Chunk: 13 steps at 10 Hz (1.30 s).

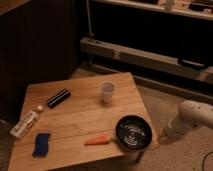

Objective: Push the ceramic bowl across the table

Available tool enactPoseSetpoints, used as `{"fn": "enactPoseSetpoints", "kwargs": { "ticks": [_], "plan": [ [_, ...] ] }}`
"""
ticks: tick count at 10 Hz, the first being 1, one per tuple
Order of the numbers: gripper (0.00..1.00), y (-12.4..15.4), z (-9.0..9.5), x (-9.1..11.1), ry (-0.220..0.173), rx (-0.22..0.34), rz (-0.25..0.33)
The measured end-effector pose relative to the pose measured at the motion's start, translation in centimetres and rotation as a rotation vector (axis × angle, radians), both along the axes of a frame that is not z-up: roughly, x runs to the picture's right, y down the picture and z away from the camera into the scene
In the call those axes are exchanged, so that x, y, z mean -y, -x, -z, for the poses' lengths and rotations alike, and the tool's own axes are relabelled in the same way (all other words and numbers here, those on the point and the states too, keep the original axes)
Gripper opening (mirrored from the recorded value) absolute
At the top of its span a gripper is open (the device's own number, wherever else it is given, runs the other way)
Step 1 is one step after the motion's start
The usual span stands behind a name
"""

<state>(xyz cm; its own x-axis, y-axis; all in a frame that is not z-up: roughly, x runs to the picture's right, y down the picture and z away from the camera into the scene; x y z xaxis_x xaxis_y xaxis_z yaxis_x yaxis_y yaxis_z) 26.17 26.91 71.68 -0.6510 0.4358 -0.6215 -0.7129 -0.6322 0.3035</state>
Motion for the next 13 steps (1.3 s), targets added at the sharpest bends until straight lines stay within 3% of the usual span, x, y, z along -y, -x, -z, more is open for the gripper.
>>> {"fn": "enactPoseSetpoints", "kwargs": {
  "ticks": [3, 8, 13],
  "plan": [
    [0.0, 1.4, -0.7, 0.1, -0.023, 0.004, 0.003],
    [0.0, -0.1, -1.8, -0.7, -0.039, -0.034, 0.03],
    [0.0, -0.6, -2.9, -1.5, -0.037, -0.029, 0.056]
  ]
}}
